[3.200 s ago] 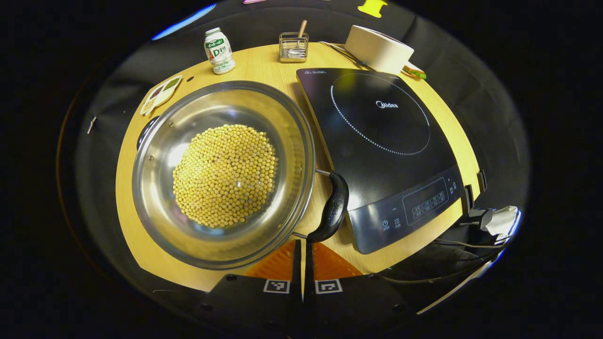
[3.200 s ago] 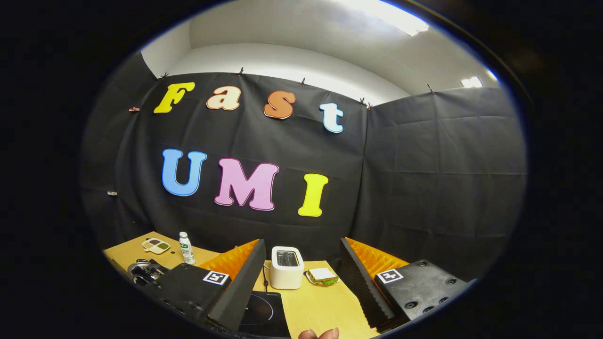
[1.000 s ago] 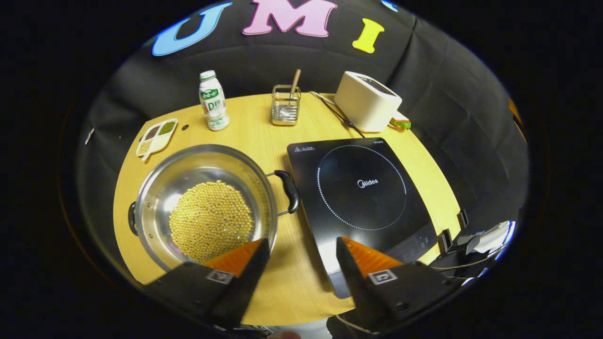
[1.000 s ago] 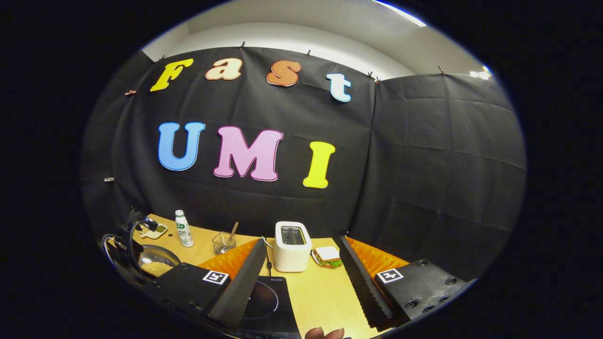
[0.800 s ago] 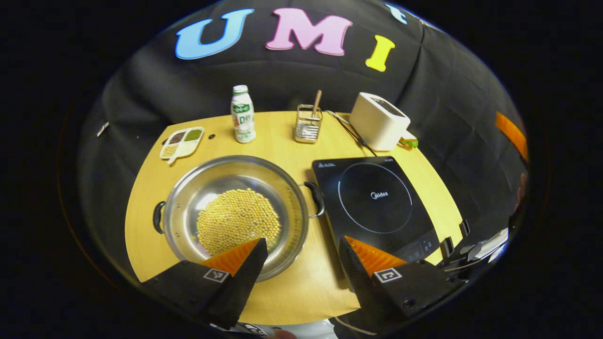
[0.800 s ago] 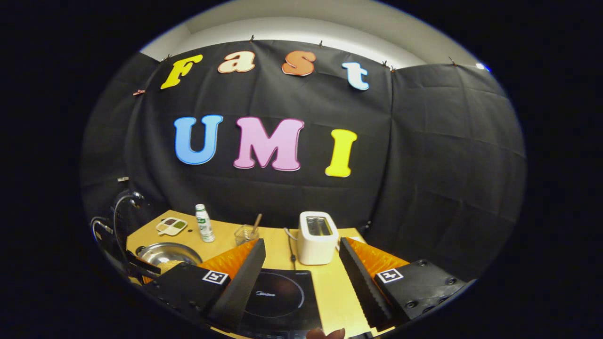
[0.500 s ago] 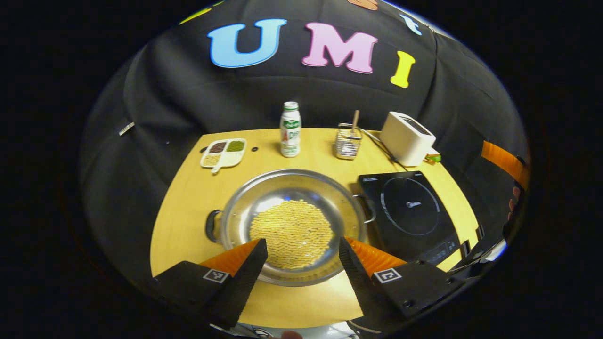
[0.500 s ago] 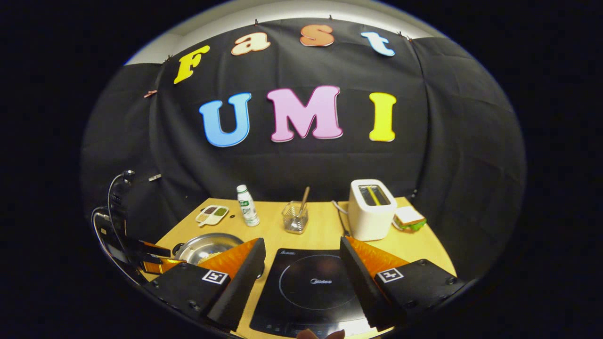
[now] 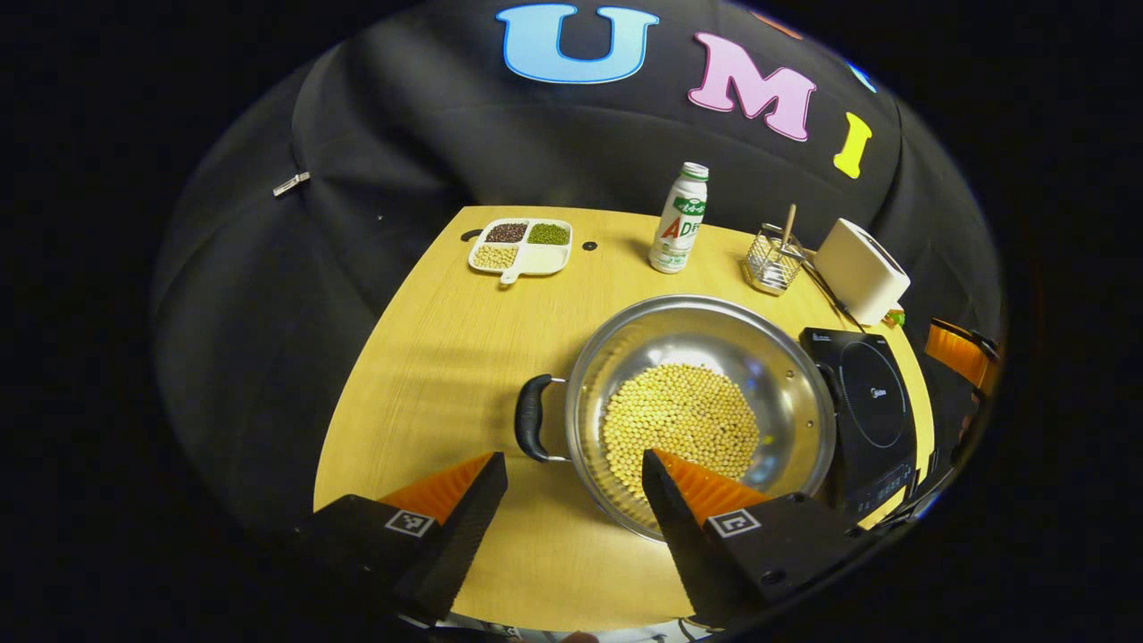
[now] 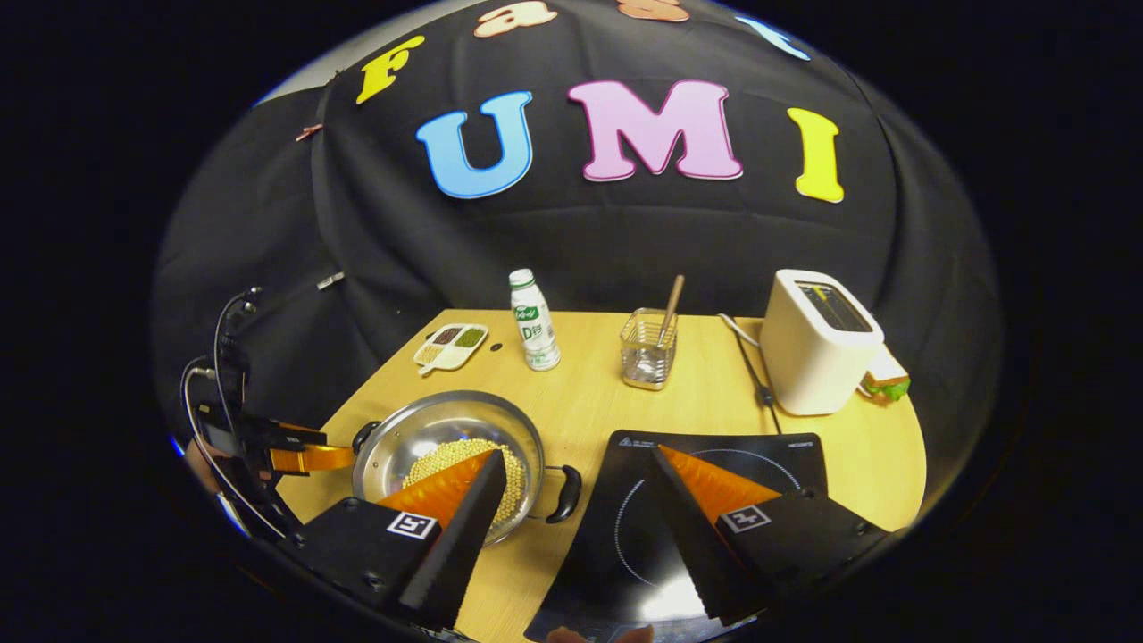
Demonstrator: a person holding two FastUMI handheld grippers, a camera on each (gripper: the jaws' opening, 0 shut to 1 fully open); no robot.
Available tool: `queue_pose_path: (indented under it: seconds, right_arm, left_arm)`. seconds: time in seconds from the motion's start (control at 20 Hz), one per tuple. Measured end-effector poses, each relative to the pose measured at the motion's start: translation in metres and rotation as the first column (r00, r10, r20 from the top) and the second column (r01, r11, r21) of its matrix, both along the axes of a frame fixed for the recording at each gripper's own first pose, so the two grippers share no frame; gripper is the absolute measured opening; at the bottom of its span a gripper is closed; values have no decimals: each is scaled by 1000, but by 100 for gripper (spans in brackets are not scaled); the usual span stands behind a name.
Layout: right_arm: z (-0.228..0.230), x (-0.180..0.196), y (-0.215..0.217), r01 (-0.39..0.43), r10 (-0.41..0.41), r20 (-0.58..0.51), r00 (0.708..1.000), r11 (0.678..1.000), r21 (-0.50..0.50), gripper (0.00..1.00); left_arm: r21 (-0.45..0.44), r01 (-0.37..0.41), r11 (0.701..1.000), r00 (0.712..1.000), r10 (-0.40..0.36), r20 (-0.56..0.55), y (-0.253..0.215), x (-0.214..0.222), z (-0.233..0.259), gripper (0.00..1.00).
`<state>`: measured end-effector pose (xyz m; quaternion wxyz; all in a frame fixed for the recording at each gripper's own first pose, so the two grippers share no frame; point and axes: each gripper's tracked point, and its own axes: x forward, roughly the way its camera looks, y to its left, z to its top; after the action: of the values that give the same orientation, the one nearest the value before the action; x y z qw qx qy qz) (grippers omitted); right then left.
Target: First push the handle of the pot to place it horizontally, then grasp the pot with both hands and set it on the induction cooktop.
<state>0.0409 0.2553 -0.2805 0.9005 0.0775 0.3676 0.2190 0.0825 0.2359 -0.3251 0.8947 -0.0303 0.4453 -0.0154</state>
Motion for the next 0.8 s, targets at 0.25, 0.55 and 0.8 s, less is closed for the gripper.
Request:
queue_pose_path:
  seconds: [0.25, 0.55, 0.8]
  right_arm:
    - [-53, 1, 31, -40, 35, -108, 993, 999, -37, 99]
    - [-86, 5, 44, -38, 28, -181, 983, 998, -55, 95]
    - [-105, 5, 56, -48, 32, -213, 977, 996, -74, 93]
  left_arm:
    - [-5, 27, 1000, 999, -27, -21, 10, 30, -26, 95]
    - [-1, 39, 999, 996, -39, -80, 12, 53, -61, 93]
    - [-20, 52, 998, 992, -54, -114, 8, 57, -77, 71]
